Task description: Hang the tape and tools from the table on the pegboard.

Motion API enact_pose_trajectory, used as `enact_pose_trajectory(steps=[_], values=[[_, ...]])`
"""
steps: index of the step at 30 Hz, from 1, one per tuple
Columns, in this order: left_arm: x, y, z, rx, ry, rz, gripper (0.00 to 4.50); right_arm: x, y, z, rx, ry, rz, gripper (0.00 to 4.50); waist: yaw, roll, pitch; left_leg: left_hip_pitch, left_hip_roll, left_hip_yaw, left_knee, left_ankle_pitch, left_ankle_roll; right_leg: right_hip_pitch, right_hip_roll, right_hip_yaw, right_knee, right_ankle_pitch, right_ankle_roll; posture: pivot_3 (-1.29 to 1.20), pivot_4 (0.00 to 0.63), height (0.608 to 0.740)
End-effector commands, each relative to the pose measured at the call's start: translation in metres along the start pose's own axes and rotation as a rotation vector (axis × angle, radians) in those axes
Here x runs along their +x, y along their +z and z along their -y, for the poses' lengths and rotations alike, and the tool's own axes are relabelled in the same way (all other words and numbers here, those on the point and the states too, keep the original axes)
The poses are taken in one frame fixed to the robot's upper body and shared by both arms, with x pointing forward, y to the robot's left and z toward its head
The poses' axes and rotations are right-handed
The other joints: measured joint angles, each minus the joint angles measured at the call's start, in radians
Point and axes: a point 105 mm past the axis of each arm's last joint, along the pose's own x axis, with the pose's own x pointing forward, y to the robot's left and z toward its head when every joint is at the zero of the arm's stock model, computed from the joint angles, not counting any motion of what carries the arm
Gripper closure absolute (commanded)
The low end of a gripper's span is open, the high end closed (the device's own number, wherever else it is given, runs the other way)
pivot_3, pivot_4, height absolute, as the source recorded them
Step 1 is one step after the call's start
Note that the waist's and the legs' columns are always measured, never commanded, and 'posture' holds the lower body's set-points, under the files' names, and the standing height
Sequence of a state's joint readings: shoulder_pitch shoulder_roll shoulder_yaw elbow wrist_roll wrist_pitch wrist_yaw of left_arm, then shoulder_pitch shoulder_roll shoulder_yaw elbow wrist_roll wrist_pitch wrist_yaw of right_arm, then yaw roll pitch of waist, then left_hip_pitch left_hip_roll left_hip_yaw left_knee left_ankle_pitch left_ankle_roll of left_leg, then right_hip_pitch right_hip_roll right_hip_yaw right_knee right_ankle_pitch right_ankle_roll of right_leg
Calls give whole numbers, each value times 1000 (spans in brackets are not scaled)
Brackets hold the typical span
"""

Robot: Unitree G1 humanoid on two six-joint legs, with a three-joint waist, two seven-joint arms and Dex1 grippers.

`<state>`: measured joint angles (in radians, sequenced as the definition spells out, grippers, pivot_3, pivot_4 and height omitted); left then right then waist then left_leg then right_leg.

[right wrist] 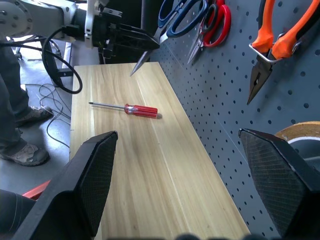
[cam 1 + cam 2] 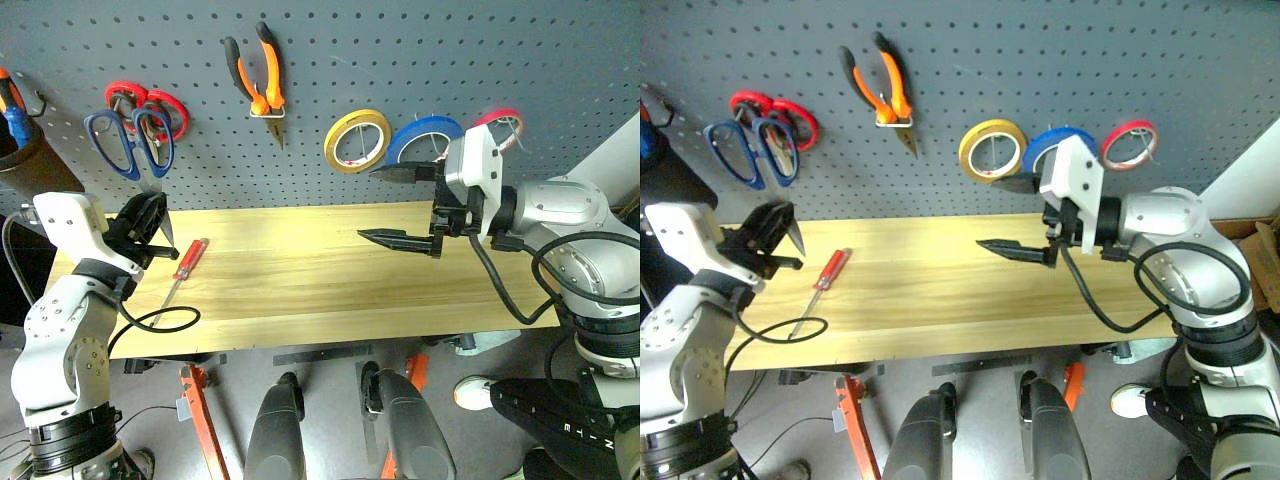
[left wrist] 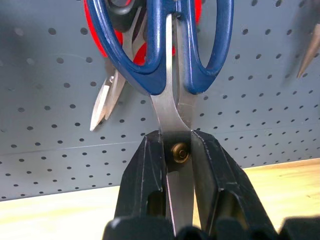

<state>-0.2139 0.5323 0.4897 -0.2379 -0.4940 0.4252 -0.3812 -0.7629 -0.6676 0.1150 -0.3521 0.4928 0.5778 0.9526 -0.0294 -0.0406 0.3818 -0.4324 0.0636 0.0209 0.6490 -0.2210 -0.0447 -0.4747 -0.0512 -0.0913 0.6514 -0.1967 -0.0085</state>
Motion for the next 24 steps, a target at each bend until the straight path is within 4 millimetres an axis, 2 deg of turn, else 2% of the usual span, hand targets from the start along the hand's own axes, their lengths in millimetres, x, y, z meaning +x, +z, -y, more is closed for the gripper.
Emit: enact_pose_trajectory(steps=[1,5,9,10,13,16,20,24], values=[[-4,3,-4,21,15,15,3065,-2,10,-5,-43,0,19,289,-2,0,0,0,0,0,0,0,0,0,0,0,0,0,0,-126,357,740],[-18,-16,-9,41,46,-56,1732,-2,9,-6,-36,1,16,289,-4,0,0,0,0,1,0,0,0,0,0,0,0,1,-1,-124,356,740],[-34,-51,-27,112,124,-247,291,-1,6,-6,40,-15,9,289,-2,0,0,1,1,1,0,0,0,0,0,0,1,0,-1,-117,355,740],[-35,-56,-30,123,137,-283,52,-1,4,-6,70,-22,1,289,-2,0,0,1,1,1,0,0,0,0,0,0,2,0,-1,-117,355,740],[-39,-80,-37,151,158,-470,52,3,-5,-3,182,-58,-41,289,1,0,0,1,0,0,2,0,0,0,0,0,6,-2,3,-114,356,740],[-37,-92,-35,159,130,-568,52,7,-8,-4,256,-80,-62,289,1,0,0,1,0,0,7,0,0,0,-1,1,9,-2,3,-114,358,740],[-23,-100,-35,176,92,-632,52,17,-11,-6,355,-116,-71,289,1,0,0,1,1,-1,12,0,0,0,-1,1,12,-1,2,-122,364,740],[7,-103,-50,246,86,-671,52,30,-18,-26,431,-113,-76,289,1,0,0,0,1,-3,12,0,0,0,1,0,13,-1,1,-133,373,740]])
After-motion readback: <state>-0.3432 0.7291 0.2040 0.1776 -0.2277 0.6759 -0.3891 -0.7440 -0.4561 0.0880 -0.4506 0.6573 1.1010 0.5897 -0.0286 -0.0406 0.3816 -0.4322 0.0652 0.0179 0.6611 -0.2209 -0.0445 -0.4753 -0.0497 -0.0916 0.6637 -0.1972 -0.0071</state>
